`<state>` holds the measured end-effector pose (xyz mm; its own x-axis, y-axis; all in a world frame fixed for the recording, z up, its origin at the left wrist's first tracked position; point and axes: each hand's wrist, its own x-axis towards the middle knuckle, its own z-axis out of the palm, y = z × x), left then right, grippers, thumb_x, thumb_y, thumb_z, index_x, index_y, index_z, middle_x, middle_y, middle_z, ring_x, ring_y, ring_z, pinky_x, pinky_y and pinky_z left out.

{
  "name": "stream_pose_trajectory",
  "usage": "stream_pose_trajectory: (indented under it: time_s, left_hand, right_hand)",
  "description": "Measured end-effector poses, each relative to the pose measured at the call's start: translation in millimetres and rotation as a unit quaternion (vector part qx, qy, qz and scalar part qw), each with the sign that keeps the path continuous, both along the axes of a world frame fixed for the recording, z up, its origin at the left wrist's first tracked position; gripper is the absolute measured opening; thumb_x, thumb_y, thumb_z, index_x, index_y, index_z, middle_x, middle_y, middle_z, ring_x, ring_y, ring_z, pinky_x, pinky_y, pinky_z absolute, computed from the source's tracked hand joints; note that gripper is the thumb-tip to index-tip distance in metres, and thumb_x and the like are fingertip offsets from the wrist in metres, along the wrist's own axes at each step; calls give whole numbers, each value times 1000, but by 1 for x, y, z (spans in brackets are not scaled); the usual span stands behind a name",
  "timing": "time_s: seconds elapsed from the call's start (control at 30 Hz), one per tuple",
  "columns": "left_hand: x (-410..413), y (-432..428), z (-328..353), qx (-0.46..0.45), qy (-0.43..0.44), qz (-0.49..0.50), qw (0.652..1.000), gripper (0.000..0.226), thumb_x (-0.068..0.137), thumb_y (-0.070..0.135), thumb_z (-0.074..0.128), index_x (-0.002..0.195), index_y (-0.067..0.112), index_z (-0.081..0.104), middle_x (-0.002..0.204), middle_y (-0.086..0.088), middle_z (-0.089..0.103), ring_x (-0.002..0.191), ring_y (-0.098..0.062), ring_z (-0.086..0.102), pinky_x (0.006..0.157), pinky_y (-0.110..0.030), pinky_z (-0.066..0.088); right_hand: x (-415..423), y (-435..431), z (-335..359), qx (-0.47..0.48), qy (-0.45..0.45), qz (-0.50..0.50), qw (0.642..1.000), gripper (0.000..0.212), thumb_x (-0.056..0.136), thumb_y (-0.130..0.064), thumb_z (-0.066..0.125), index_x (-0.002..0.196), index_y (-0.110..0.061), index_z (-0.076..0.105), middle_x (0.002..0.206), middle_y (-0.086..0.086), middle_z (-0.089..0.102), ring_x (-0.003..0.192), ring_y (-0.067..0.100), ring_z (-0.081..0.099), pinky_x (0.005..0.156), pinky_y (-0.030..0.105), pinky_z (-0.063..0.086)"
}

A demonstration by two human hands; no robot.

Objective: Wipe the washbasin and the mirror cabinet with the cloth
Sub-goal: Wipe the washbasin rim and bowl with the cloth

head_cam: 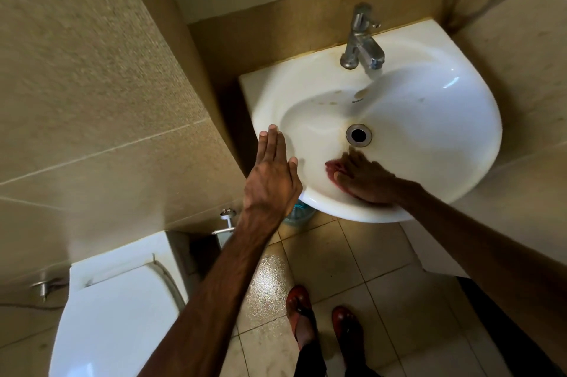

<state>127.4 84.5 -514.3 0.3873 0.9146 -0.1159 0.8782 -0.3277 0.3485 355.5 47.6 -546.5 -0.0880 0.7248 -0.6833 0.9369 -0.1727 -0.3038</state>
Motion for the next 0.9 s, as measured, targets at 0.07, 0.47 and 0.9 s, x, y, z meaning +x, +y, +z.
stream_pose_trajectory:
  time_s: [0.07,0.47,0.9]
  left_hand:
    - [0,-1,0,4,13,-8,1000,63,109,33,24,161,1,11,171,-13,2,159,-26,-2,130,-39,11]
    - [15,-9,-10,22,-41,63,997,63,107,27,36,162,7,13,172,-7,5,159,-20,-2,130,-36,13]
    - [34,32,5,100,-135,96,981,46,90,8,55,136,2,53,137,-12,58,136,-25,49,117,-27,37]
  right_hand:
    - [-3,-20,21,-22,58,24,998,59,110,-56,13,166,-38,4,170,-10,-13,159,15,-17,128,49,2]
    - [14,41,-47,140,-91,-133,977,76,109,-52,30,165,-8,3,173,18,-8,161,36,1,128,58,7]
    - [-55,-2,31,107,-80,-59,989,49,93,-8,63,141,-9,54,141,15,57,125,29,60,100,37,52]
